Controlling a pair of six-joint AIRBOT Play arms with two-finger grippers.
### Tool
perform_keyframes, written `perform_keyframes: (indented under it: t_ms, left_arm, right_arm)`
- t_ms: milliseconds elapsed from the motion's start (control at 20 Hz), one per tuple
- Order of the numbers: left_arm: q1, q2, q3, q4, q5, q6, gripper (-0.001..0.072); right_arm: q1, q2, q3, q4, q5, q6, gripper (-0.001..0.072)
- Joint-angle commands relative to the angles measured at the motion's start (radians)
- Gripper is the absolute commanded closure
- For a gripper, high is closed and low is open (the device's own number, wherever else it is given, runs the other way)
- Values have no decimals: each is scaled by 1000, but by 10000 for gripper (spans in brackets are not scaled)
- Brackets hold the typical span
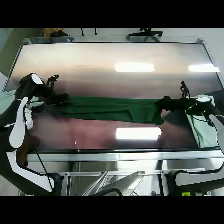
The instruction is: Fold the shirts.
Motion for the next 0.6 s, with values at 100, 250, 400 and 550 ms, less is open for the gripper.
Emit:
perform_keyframes:
  t_ms: [100, 250, 400, 550]
  left_arm:
    - [3, -58, 160, -5, -56, -4, 7]
    - [17, -58, 256, -6, -106, -21, 7]
    - [15, -58, 318, -8, -163, -50, 7]
    - [-5, -56, 333, -9, -191, -58, 7]
  right_arm:
    - [-48, 0, 135, -187, 80, 50, 106]
    - [-62, -18, 139, -294, 127, 134, 48]
    - [-36, -71, 135, -286, 178, 133, 48]
    - [5, -128, 132, -261, 186, 132, 48]
